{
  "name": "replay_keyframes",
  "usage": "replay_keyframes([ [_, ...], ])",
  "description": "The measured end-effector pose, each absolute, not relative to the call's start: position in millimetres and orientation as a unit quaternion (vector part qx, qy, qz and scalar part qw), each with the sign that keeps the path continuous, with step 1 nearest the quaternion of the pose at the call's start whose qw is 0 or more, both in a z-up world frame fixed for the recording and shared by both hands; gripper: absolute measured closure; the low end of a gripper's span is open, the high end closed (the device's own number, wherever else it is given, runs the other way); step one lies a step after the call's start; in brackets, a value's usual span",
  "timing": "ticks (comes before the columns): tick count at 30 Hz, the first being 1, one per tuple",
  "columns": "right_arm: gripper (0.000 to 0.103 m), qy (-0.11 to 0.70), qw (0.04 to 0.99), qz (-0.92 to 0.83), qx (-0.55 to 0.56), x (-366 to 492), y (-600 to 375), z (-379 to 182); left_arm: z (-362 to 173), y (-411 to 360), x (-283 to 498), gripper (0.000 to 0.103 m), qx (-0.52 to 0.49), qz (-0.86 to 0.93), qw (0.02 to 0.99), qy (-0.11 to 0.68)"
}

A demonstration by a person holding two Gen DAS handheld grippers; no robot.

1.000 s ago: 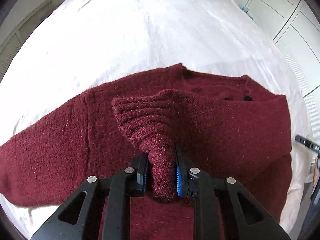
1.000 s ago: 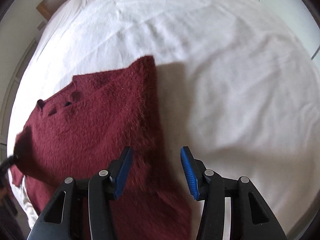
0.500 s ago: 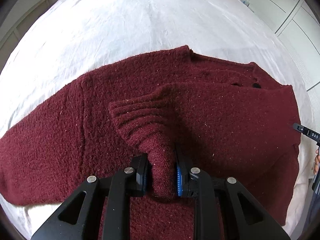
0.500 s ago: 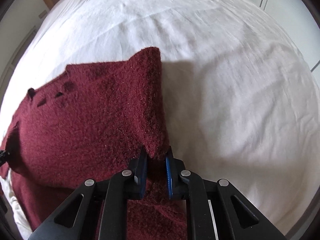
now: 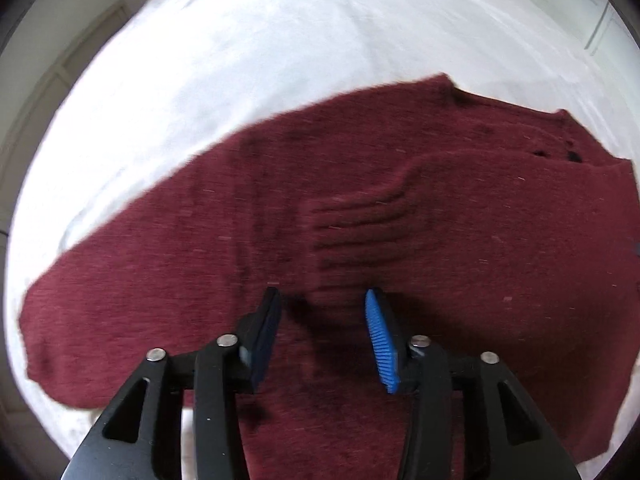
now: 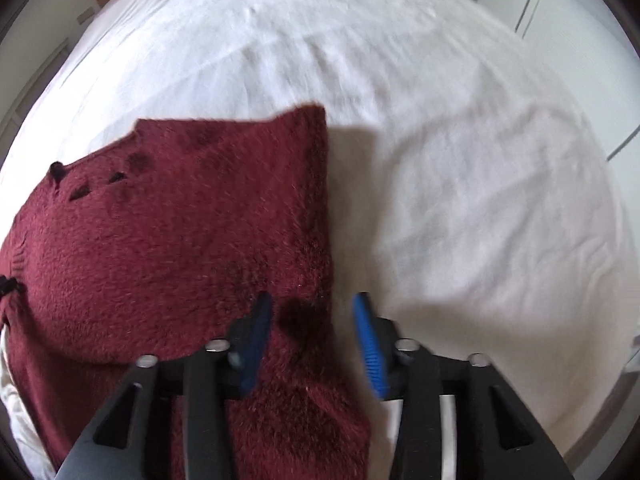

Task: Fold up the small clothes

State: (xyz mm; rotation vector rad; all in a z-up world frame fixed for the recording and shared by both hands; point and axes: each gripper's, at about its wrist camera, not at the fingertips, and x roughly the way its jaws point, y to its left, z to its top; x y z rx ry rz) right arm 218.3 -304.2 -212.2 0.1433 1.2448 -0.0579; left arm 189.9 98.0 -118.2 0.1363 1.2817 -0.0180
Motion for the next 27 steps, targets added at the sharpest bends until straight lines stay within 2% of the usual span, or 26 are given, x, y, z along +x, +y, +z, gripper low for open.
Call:
replay_keyframes([
  [1,0.038,0.575,0.815,-0.024,0.064,215.6,-299.0,-203.7,-112.7,103.2,188.6,0.057,0.065,-0.001,0.802,0.594],
  [2,0.032,0.566,0.822,-0.018,0.062,213.0,-292.9,-193.5,-108.1,106.3,187.4,0.050,0.062,0.001,0.804,0.591],
  [3,0.023,0.560,0.826,-0.013,0.059,211.1,-288.8,-185.5,-103.1,107.3,186.0,0.039,0.058,0.001,0.806,0.589],
  [6,0.020,0.541,0.840,0.004,0.043,208.4,-263.1,-164.6,-86.3,100.0,181.6,0.020,0.053,-0.012,0.817,0.574],
  [7,0.018,0.537,0.843,0.011,0.035,213.1,-248.0,-161.3,-79.4,92.2,179.5,0.011,0.053,-0.022,0.822,0.566],
  [9,0.012,0.529,0.848,0.024,0.015,217.1,-226.0,-162.5,-73.5,77.1,177.9,0.001,0.049,-0.037,0.829,0.555],
  [11,0.001,0.527,0.849,0.035,-0.005,216.6,-202.4,-169.1,-70.4,57.9,175.3,0.001,0.046,-0.059,0.835,0.545],
  [18,0.001,0.516,0.853,0.056,-0.052,217.5,-159.3,-219.4,-104.4,7.1,164.5,0.001,0.061,-0.090,0.834,0.540],
  [23,0.000,0.530,0.845,0.049,-0.048,218.8,-170.9,-252.7,-145.4,14.1,169.2,0.001,0.064,-0.075,0.821,0.563],
  [27,0.000,0.528,0.848,0.033,-0.030,219.2,-201.6,-256.2,-148.3,35.9,163.4,0.001,0.060,-0.077,0.823,0.560],
])
